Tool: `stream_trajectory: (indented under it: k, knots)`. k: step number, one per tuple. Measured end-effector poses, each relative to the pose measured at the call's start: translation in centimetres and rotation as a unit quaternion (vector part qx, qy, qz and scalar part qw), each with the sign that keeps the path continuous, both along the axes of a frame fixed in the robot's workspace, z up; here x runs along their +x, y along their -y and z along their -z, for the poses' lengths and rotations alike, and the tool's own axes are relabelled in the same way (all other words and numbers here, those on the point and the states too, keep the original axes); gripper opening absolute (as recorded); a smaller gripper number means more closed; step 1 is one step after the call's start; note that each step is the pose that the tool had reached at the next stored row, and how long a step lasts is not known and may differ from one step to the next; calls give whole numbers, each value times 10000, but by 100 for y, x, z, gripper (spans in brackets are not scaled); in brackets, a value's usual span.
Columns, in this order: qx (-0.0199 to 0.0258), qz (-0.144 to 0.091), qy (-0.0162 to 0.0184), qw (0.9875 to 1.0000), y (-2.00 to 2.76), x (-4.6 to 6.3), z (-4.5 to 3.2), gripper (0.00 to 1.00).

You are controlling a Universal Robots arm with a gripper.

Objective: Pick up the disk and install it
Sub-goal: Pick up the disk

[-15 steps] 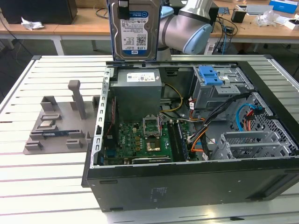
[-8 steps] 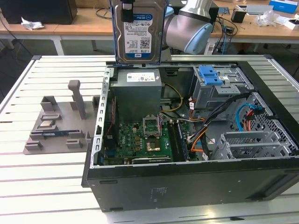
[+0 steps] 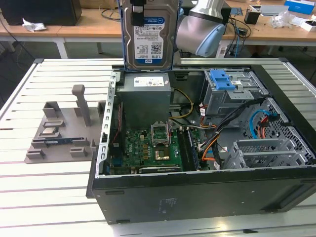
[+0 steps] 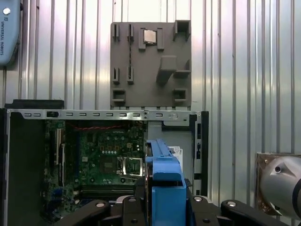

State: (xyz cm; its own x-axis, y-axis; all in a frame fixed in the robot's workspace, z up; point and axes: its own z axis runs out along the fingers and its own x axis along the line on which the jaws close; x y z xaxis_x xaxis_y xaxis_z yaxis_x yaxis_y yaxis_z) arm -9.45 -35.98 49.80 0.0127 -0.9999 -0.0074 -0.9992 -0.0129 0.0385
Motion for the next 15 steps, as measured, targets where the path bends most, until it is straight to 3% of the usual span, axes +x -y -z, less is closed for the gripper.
stream_trajectory:
  k: [6,15]
  knots:
    - [0,0,-1,10000,73,45,2,37]
    - [0,0,-4,10000,222,156,4,37]
